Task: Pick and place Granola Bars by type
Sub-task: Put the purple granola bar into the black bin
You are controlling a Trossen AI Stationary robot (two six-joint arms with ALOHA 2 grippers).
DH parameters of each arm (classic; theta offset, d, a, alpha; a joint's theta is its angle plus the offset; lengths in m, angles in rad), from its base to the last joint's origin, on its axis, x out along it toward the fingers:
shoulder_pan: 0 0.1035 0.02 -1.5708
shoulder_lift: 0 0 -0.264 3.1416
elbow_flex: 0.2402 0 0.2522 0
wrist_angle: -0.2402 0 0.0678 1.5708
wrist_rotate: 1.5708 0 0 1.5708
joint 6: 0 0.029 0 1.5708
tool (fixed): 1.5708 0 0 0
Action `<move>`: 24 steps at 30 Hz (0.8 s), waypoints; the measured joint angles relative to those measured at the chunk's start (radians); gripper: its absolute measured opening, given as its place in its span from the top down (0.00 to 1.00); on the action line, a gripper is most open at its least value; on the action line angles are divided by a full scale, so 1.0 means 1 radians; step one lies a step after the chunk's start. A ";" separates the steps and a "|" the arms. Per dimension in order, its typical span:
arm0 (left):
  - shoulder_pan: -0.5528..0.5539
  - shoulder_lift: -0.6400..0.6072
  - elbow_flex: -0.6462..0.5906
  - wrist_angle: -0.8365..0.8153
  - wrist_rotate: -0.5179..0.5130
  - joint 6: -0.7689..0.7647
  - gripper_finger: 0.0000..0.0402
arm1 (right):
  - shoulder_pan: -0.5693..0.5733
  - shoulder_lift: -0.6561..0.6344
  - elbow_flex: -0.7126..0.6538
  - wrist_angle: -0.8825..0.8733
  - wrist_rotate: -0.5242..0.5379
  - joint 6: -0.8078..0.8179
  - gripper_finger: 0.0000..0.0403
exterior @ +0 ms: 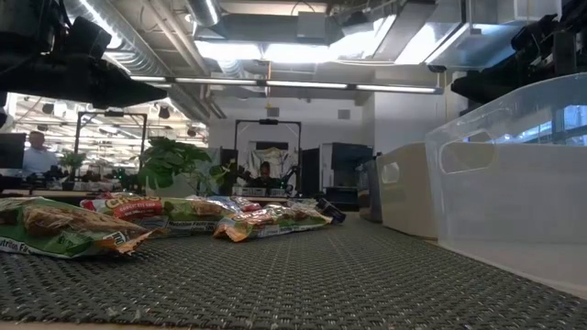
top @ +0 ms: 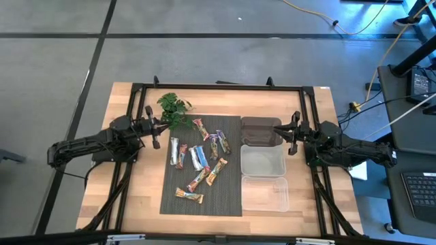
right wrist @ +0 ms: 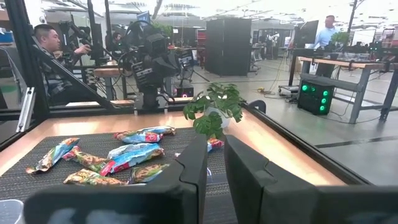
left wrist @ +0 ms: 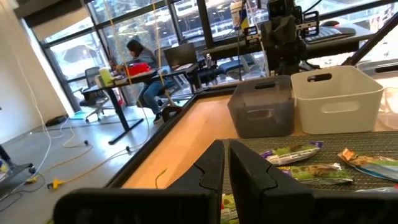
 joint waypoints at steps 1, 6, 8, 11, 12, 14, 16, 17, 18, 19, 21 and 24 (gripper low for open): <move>-0.001 0.000 0.000 0.000 0.000 0.000 0.96 | 0.000 0.000 0.000 0.001 0.000 -0.004 0.85; -0.001 0.000 0.000 0.006 0.000 0.019 0.96 | 0.000 0.000 0.000 0.012 0.050 -0.023 0.85; -0.001 0.000 0.000 0.007 0.000 0.019 0.96 | 0.000 0.000 0.000 0.012 0.083 0.002 0.85; -0.001 0.000 0.000 0.007 0.000 0.018 0.96 | 0.000 0.000 0.000 0.012 0.126 0.031 0.85; -0.001 0.000 0.000 0.007 0.000 0.019 0.96 | 0.000 0.000 0.000 0.012 0.127 0.031 0.84; -0.001 0.000 0.000 0.007 0.000 0.018 0.96 | 0.000 0.000 0.000 0.022 0.126 0.046 0.81; -0.001 0.000 0.000 0.007 0.000 0.018 0.96 | 0.000 0.000 0.000 0.034 0.126 0.065 0.76; -0.001 0.000 0.000 0.007 0.000 0.018 0.96 | 0.000 0.000 0.000 0.035 0.126 0.075 0.73; -0.001 0.000 0.000 0.007 0.000 0.018 0.96 | 0.000 0.000 0.000 0.037 0.126 0.079 0.69; -0.001 0.000 0.000 0.007 0.000 0.018 0.96 | 0.000 0.000 0.000 0.040 0.126 0.079 0.64; -0.001 0.000 0.000 0.007 0.000 0.011 0.96 | 0.000 0.000 0.000 0.039 0.126 0.079 0.55; -0.001 0.000 0.000 0.007 0.000 0.003 0.96 | 0.000 0.000 0.000 0.051 0.126 0.079 0.42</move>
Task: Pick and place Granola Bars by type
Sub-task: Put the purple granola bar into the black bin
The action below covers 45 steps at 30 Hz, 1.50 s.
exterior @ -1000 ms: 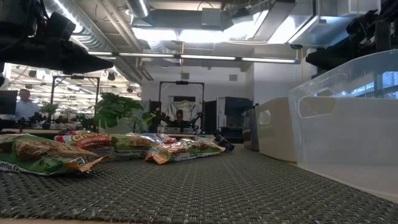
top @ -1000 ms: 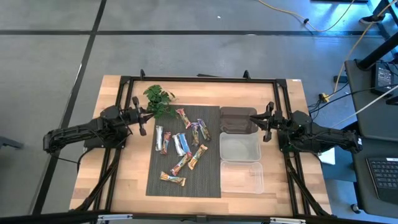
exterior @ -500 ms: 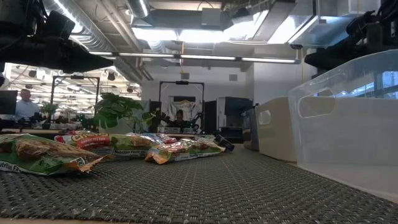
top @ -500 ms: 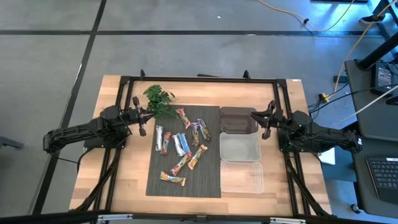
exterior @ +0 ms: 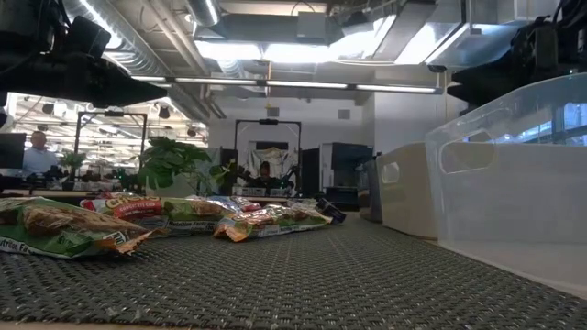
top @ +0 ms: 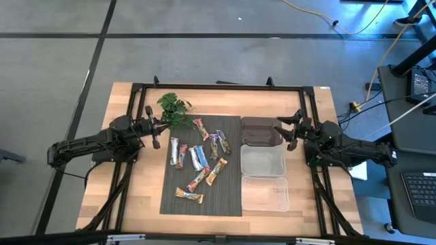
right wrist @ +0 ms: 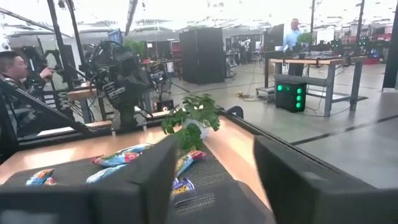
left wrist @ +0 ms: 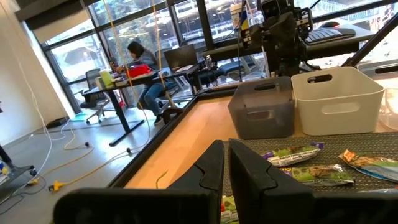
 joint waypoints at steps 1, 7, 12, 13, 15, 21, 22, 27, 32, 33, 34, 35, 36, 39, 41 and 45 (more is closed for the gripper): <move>0.000 0.000 0.000 0.000 0.000 0.000 0.96 | 0.000 0.000 0.000 0.009 0.001 0.000 0.38; 0.000 0.000 0.000 0.000 0.000 -0.001 0.96 | 0.000 0.000 0.000 0.021 0.005 -0.102 0.24; 0.000 0.000 0.000 0.000 0.000 -0.001 0.96 | 0.000 0.000 0.031 0.068 0.005 -0.075 0.22; 0.000 0.000 0.000 0.000 0.000 -0.001 0.96 | 0.000 0.001 0.056 0.066 0.005 -0.074 0.22; 0.000 0.000 0.000 0.000 0.000 -0.001 0.96 | 0.000 0.021 0.122 0.049 0.005 -0.077 0.22; 0.000 0.000 0.000 0.000 -0.005 -0.001 0.96 | 0.000 0.261 0.366 -0.128 0.024 -0.065 0.22; 0.000 0.000 0.000 0.000 -0.013 -0.001 0.96 | 0.000 0.324 0.414 -0.154 0.031 -0.050 0.22; 0.000 0.000 0.000 0.000 -0.075 -0.001 0.96 | 0.001 0.666 0.693 -0.276 0.031 -0.006 0.22; 0.000 0.000 0.000 0.000 -0.084 -0.001 0.96 | 0.002 0.968 0.972 -0.428 -0.059 0.017 0.22; 0.000 0.000 0.000 0.000 -0.084 -0.001 0.96 | 0.003 1.021 1.025 -0.470 -0.076 0.035 0.22; 0.000 0.000 0.000 -0.002 -0.084 -0.001 0.96 | 0.003 1.076 1.078 -0.508 -0.086 0.061 0.22; 0.000 0.000 0.000 -0.006 -0.084 -0.001 0.96 | 0.003 1.128 1.132 -0.548 -0.094 0.086 0.22; 0.000 0.000 0.000 -0.009 -0.084 -0.001 0.96 | 0.003 1.177 1.184 -0.599 -0.096 0.110 0.22; 0.000 0.000 0.000 -0.010 -0.083 -0.001 0.96 | 0.003 1.326 1.338 -0.791 -0.096 0.165 0.22; 0.000 0.000 0.000 -0.004 -0.084 -0.001 0.96 | 0.003 1.417 1.427 -0.922 -0.100 0.189 0.22; 0.000 0.000 0.000 -0.005 -0.085 -0.001 0.96 | 0.016 1.565 1.526 -1.027 -0.100 0.209 0.22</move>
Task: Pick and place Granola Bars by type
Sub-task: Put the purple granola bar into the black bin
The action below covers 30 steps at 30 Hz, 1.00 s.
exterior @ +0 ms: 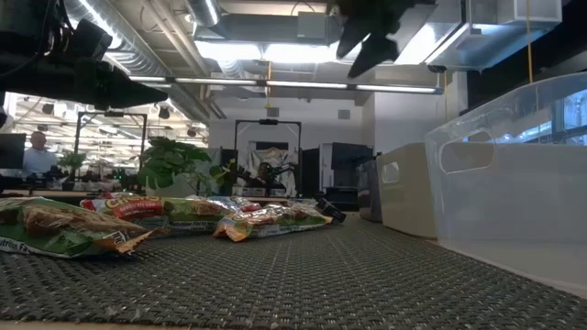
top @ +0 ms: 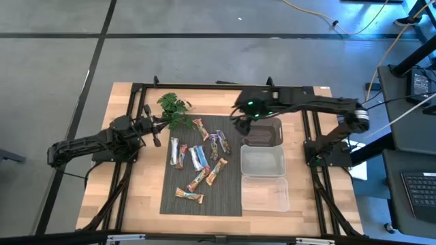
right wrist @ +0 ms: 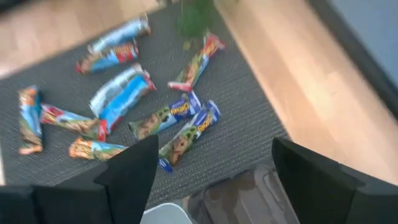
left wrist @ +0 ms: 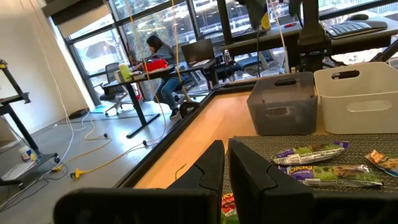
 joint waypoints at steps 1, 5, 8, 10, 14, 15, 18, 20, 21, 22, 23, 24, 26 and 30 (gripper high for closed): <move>0.000 0.000 0.000 0.001 0.000 0.000 0.96 | 0.007 0.029 0.007 0.001 0.000 0.000 0.22; 0.000 0.000 0.000 0.005 0.000 0.000 0.96 | 0.035 0.133 0.012 0.020 0.000 0.001 0.22; 0.000 0.000 0.000 0.005 -0.001 0.000 0.96 | 0.055 0.200 0.012 0.032 0.000 0.012 0.22; 0.000 0.000 0.000 0.005 -0.003 0.000 0.96 | 0.068 0.242 0.012 0.058 0.012 0.026 0.22; 0.000 0.000 0.000 0.005 -0.003 0.000 0.96 | 0.086 0.316 0.012 0.126 0.033 0.031 0.22; 0.000 0.000 0.000 0.004 -0.003 0.000 0.96 | 0.088 0.332 0.013 0.143 0.033 0.031 0.22; 0.000 0.000 0.000 0.004 -0.003 0.000 0.96 | 0.094 0.375 0.013 0.153 0.033 0.054 0.22; 0.000 0.000 0.000 0.004 -0.003 0.000 0.96 | 0.094 0.397 0.013 0.158 0.038 0.057 0.22; 0.000 0.000 0.000 0.004 -0.003 0.000 0.96 | 0.094 0.408 0.013 0.157 0.045 0.057 0.22; 0.000 0.000 0.000 0.003 -0.003 0.000 0.96 | 0.094 0.419 0.013 0.158 0.052 0.057 0.22; 0.000 0.000 0.000 0.003 -0.003 0.000 0.96 | 0.094 0.428 0.013 0.165 0.058 0.058 0.22; 0.000 0.000 0.000 0.003 -0.003 0.000 0.96 | 0.094 0.433 0.013 0.170 0.060 0.065 0.22; 0.000 0.000 0.000 0.002 -0.003 0.000 0.96 | 0.093 0.442 0.013 0.173 0.061 0.084 0.22; 0.000 0.000 0.000 0.000 -0.004 0.000 0.96 | 0.093 0.463 0.013 0.175 0.064 0.113 0.22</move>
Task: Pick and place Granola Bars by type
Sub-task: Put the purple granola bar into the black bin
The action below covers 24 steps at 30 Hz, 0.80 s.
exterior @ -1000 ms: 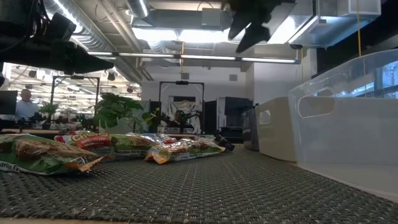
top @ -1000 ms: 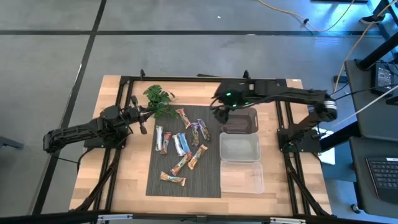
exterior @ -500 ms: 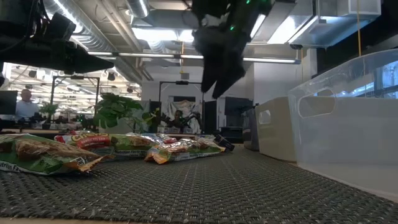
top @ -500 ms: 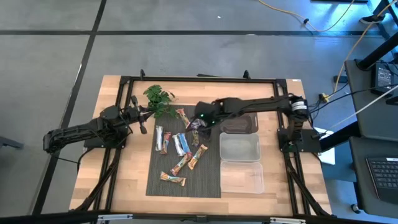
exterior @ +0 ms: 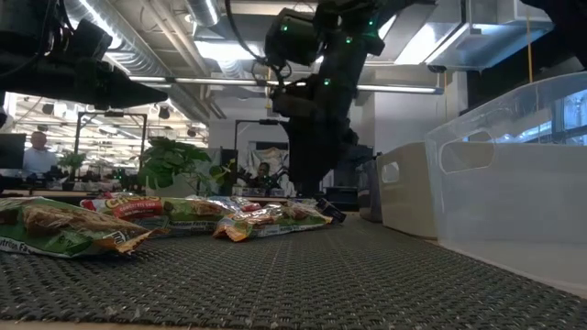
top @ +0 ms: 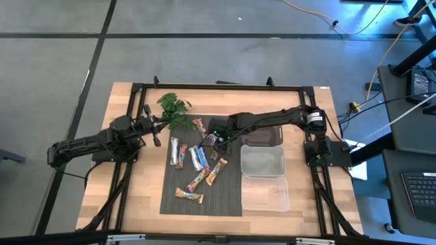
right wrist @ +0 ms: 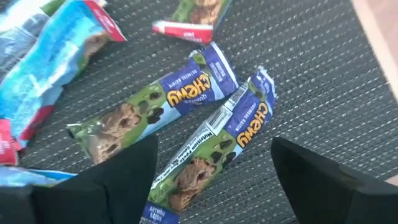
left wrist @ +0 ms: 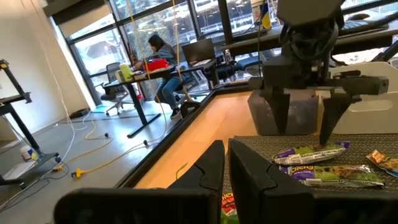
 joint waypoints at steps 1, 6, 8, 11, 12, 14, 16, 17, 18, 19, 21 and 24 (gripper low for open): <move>0.000 0.000 0.000 -0.001 0.000 0.000 0.96 | 0.000 0.005 0.000 0.003 0.000 0.011 0.22; 0.000 0.000 0.000 -0.002 0.000 0.000 0.96 | 0.000 0.049 0.000 0.005 0.000 0.020 0.22; 0.000 0.000 0.000 -0.002 0.001 0.000 0.96 | 0.000 0.068 0.000 0.007 0.000 0.020 0.22; 0.000 0.000 0.000 -0.002 0.001 0.000 0.96 | 0.000 0.095 0.000 0.007 -0.001 0.011 0.22; 0.000 0.000 0.000 -0.002 0.001 0.000 0.96 | 0.000 0.102 0.000 0.005 -0.001 0.000 0.22; 0.000 0.000 0.000 -0.002 0.001 0.000 0.95 | 0.000 0.109 0.000 0.007 -0.002 -0.014 0.22; 0.000 0.000 0.000 -0.002 0.001 0.000 0.95 | 0.000 0.113 0.000 0.008 -0.003 -0.029 0.22; 0.000 0.000 0.000 -0.002 0.001 0.000 0.95 | 0.000 0.113 0.001 0.008 -0.003 -0.038 0.22; 0.000 0.000 0.000 -0.002 0.001 0.000 0.95 | 0.000 0.113 0.001 0.009 -0.003 -0.051 0.22; 0.000 0.000 0.000 -0.002 0.001 0.000 0.95 | 0.000 0.113 0.001 0.010 -0.003 -0.065 0.22; 0.000 0.000 0.000 -0.002 -0.001 0.000 0.95 | 0.000 0.113 0.001 0.011 -0.004 -0.090 0.22; 0.000 0.000 0.000 -0.002 -0.018 0.000 0.95 | 0.000 0.114 0.001 0.012 -0.004 -0.102 0.22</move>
